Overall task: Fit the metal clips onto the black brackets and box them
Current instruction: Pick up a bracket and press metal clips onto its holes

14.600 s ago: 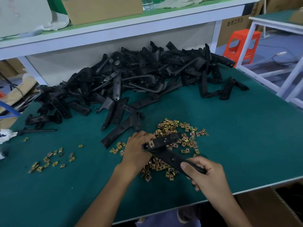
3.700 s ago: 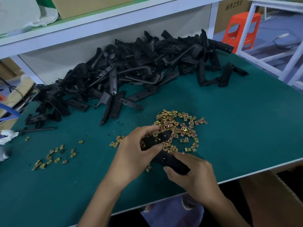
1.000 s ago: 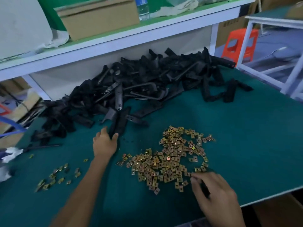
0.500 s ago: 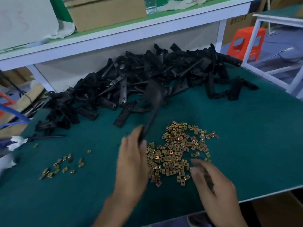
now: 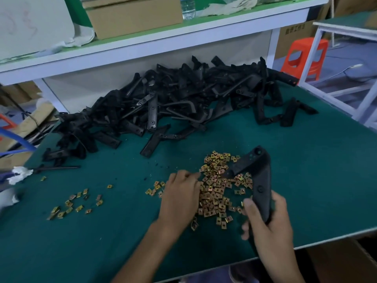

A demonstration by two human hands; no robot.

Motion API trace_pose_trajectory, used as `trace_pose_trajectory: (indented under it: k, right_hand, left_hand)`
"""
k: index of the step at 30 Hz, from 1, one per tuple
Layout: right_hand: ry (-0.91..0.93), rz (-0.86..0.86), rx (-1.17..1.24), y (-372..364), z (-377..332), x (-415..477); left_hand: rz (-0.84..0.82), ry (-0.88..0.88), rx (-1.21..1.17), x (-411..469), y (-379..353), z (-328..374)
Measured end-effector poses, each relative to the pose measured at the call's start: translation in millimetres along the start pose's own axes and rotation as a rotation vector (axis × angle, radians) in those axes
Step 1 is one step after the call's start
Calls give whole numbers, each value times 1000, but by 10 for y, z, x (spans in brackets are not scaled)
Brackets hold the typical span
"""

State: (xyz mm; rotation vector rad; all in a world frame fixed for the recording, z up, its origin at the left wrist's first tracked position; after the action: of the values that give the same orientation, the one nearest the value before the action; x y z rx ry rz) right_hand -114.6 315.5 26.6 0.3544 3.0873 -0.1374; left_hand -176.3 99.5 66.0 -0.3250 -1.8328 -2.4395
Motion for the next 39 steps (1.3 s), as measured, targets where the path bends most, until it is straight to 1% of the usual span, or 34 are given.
trace_pose_trajectory:
  k: [2,3,4,6,11,13,17,19,25,28,33,36,39]
  right_hand:
    - [6,-18,-61,-17,60,-8]
    - [9,-35,-81,-32,78,-15]
    - [12,-42,-88,-42,100,-8]
    - [8,-54,-93,-62,148,10]
    - [7,-62,-106,-93,163,6]
    - [1,-65,-118,-99,163,-8]
    - [-8,-77,-152,-112,166,-3]
    - [-12,-95,-155,-132,157,-5]
    - [29,-141,-194,-169,129,-25]
    - [46,-137,-205,-156,124,-41]
    - [61,-140,-221,-152,110,-46]
    - [68,-141,-229,-153,90,-46]
    - [72,-144,-241,-156,58,-53]
  left_hand:
    - [-113,40,121,123,-168,-166]
    - [-149,34,139,148,-223,-191]
    - [-148,17,142,155,-244,-191]
    - [-92,-13,127,171,-218,-165]
    - [-13,30,61,167,-155,-177]
    - [11,68,-35,153,-106,-196]
    - [66,173,-383,63,35,-249]
    - [65,208,-506,-4,65,-249]
    - [77,229,-725,-156,129,-238]
    - [82,236,-779,-214,152,-242]
    - [46,324,-881,-329,93,-312]
    - [33,339,-1000,-368,130,-268]
    - [27,407,-1115,-408,106,-279]
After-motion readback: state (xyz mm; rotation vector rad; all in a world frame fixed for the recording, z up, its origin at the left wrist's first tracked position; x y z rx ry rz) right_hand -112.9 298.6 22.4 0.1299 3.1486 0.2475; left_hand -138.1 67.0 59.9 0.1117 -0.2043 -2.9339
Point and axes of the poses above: each hand's wrist, its own x-axis towards the middle knuckle, its own y-axis out of the back of the hand, z = x × y, the point moved 10 cm from there along x, towards the middle knuckle, and after that the axes turned 5 degrees about x, right-handed, at the moved point
